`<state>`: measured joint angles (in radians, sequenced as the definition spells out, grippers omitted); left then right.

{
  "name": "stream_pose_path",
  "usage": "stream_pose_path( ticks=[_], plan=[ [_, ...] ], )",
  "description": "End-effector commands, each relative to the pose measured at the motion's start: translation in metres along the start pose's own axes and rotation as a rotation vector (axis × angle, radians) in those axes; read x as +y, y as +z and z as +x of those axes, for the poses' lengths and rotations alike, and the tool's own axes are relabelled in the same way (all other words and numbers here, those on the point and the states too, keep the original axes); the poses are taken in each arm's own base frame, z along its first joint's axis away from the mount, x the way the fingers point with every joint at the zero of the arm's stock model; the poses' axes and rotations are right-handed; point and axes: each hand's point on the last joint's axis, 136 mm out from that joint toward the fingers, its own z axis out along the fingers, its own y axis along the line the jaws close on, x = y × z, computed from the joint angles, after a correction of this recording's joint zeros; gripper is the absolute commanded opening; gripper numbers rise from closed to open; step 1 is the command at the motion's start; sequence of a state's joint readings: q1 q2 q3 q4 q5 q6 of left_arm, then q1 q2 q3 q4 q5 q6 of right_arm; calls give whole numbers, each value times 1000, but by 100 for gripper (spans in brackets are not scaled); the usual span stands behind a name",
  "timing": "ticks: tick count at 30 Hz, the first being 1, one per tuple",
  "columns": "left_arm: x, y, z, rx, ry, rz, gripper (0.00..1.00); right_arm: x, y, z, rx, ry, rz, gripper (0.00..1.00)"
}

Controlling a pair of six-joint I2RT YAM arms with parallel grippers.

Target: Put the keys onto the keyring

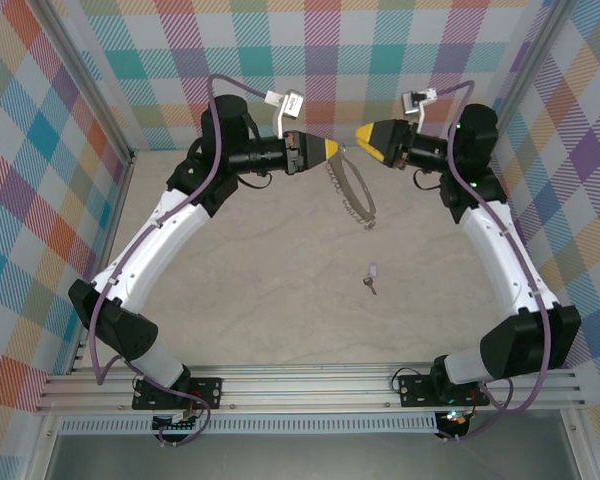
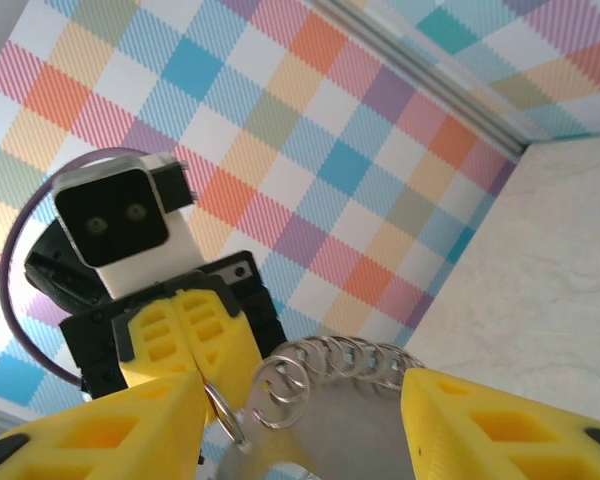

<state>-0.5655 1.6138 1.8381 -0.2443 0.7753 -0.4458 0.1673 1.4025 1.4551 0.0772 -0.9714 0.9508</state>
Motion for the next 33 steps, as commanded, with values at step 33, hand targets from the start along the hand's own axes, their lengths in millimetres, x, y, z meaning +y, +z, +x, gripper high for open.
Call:
stream_pose_path(
  ticks=[33],
  plan=[
    [-38, 2, 2, 156, 144, 163, 0, 55, 6, 29, 175, -194, -128, 31]
  ],
)
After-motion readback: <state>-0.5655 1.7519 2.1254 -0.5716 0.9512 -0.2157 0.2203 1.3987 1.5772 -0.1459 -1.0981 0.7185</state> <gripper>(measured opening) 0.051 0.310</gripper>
